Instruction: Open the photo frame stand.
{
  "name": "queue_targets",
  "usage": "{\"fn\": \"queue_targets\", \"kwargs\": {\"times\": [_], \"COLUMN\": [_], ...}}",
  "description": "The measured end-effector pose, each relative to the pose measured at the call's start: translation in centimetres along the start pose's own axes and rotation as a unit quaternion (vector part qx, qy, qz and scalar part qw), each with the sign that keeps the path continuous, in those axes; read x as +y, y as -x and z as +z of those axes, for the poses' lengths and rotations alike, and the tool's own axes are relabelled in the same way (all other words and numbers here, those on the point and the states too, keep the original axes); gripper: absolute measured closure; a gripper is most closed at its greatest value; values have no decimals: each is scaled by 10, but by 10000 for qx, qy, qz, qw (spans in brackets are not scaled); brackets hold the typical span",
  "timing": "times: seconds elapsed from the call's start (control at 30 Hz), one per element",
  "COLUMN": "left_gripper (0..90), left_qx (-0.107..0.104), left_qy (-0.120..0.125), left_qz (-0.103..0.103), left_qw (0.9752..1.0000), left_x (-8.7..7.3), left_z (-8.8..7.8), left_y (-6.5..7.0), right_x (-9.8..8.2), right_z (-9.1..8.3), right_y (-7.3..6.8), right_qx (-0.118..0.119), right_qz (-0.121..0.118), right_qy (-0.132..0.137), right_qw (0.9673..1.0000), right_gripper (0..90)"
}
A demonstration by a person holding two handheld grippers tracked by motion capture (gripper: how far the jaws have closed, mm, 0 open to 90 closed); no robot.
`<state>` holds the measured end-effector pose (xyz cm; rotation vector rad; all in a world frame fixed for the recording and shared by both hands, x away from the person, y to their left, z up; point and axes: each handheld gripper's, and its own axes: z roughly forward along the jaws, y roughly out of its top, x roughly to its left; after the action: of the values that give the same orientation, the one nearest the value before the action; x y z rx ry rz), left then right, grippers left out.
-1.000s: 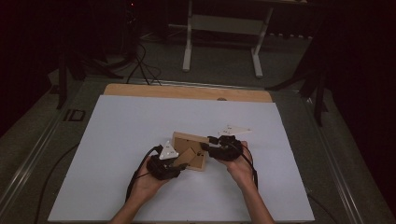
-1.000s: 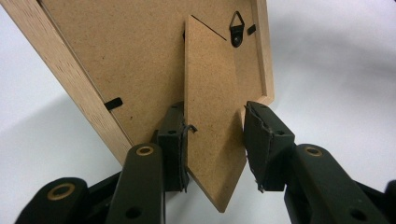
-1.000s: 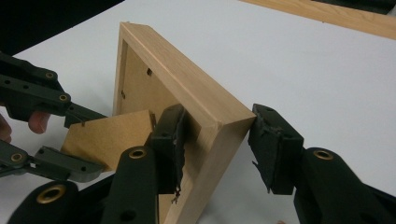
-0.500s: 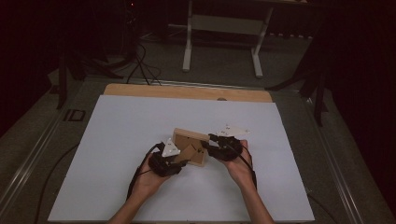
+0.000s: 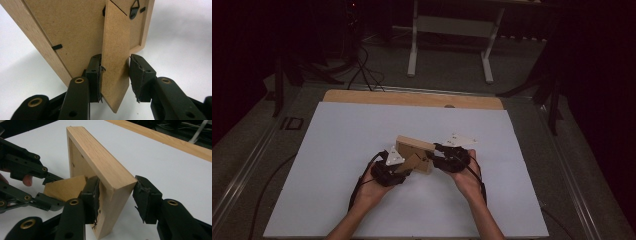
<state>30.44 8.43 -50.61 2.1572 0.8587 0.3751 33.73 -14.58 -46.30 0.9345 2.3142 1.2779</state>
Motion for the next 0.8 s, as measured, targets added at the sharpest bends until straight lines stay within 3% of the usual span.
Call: {"fn": "queue_targets", "kwargs": {"times": [0.23, 0.47, 0.8], "left_gripper": [627, 593, 617], "left_qx": [-63, -129, -193], "left_qy": [0, 111, 155], "left_qz": [13, -122, -122], "left_qw": [10000, 9998, 9996], "left_x": [-1, -1, -2], "left_z": [-2, -8, -12], "left_y": [-2, -6, -6], "right_x": [-1, -1, -6], "right_z": [-2, -4, -9], "right_y": [-1, -5, -12], "right_qx": [106, 232, 315], "right_qz": [-26, -97, -136], "right_qy": [5, 67, 141], "right_qw": [9999, 9997, 9993], "right_gripper": [545, 531, 528]}}
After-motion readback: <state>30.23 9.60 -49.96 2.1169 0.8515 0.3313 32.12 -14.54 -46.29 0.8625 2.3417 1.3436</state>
